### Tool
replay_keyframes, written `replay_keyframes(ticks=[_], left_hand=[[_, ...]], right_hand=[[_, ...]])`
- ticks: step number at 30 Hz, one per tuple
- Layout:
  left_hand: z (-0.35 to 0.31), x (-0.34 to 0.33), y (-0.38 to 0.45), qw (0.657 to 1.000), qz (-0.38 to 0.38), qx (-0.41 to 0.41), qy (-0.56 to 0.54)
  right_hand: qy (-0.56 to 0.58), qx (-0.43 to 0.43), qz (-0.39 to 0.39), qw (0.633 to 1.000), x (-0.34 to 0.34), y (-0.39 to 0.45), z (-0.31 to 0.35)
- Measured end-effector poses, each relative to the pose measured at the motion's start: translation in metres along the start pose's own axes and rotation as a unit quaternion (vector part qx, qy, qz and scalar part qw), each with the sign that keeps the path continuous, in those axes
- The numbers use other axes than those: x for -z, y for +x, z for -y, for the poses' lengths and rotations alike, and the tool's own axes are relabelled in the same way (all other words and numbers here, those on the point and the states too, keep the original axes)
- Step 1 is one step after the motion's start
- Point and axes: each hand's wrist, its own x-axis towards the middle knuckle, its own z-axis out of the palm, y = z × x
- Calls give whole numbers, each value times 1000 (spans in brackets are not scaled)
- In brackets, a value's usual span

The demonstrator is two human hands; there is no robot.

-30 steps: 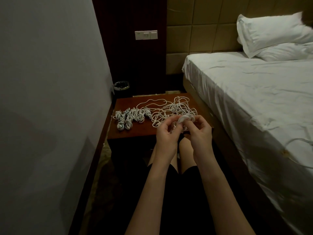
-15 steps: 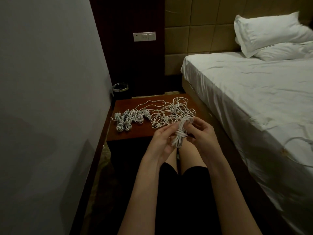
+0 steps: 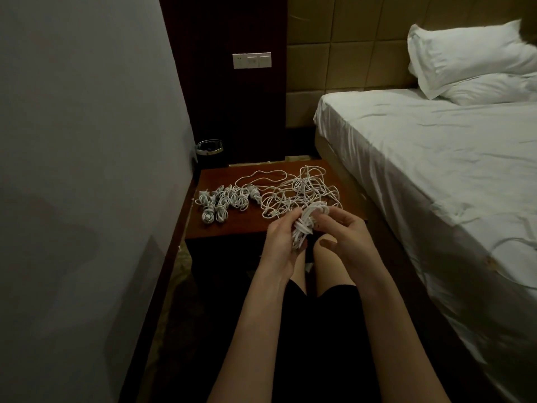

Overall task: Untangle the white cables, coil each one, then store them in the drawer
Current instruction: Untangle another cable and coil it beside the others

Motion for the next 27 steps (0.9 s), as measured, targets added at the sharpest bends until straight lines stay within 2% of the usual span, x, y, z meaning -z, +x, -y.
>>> replay_keyframes(ticks=[5,7,9,11,16,27], left_hand=[[4,-4,2,996,-51,-33,-62],[5,-2,3,996,-38,-29,-74],[3,2,3,997,10,-16,-71],[2,7,2,997,56,-2,-50],[-1,13,0,993,101,-27,47],[-2,32,9,984,100,-65,131]], right_hand=[[-20,38,-3,999,-6,2,-3],[-29,48,-15,998,-6,3,-2],[-38,57,-31,997,-1,3,-1],[-41,64,-46,996,7,3,1],[-70,92,-55,992,13,1,3],[-58,128,-107,984,-1,14,-14]])
